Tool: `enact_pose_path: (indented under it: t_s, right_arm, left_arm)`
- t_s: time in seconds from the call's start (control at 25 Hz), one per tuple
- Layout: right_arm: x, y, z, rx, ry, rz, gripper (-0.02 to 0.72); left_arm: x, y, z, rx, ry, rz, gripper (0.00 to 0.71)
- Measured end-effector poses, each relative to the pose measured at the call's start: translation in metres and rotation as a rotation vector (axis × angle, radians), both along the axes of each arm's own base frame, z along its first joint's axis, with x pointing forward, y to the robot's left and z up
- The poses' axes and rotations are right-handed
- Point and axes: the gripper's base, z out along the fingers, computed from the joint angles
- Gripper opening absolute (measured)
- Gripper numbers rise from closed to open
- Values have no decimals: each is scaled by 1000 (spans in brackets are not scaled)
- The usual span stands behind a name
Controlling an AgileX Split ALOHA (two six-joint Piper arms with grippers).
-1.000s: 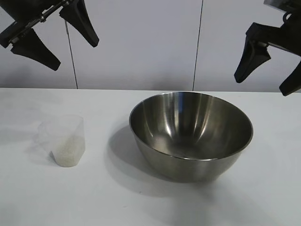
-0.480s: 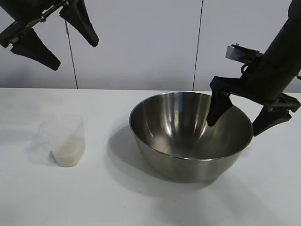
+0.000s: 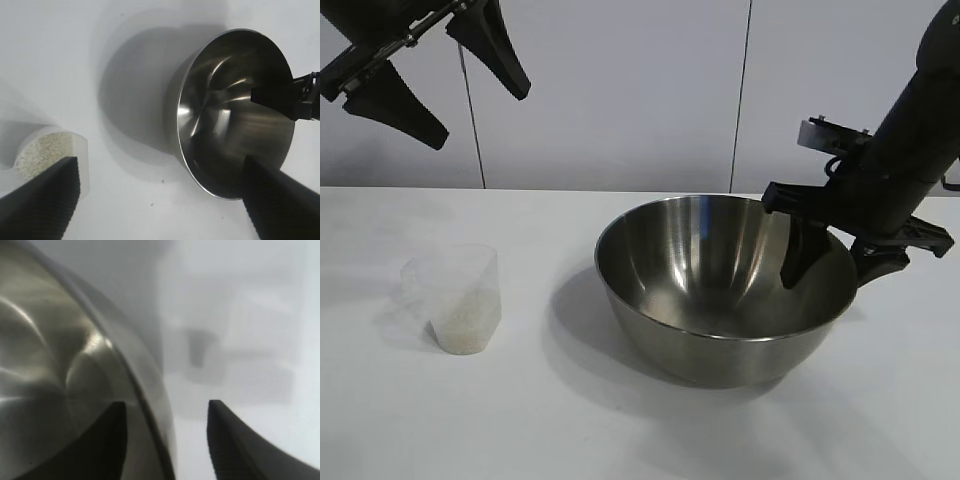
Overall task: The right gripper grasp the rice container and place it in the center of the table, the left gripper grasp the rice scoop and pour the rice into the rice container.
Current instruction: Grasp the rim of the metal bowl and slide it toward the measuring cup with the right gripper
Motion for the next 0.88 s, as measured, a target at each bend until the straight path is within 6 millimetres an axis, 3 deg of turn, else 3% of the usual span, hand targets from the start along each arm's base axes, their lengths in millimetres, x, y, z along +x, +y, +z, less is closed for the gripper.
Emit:
enact_pose_path:
  t_s: [0.12, 0.2, 0.72, 0.88]
  right_arm:
    - [0, 0, 0, 1, 1, -3, 79]
    - [0, 0, 0, 0, 1, -3, 31]
    - [-2, 8, 1, 89, 24, 22, 10]
    - [-4, 10, 11, 112, 1, 33, 10]
  left_arm:
    - [0, 0, 0, 0, 0, 0, 630]
    - [0, 0, 0, 0, 0, 0, 630]
    - [0, 0, 0, 0, 0, 0, 630]
    - [0, 0, 0, 0, 0, 0, 630]
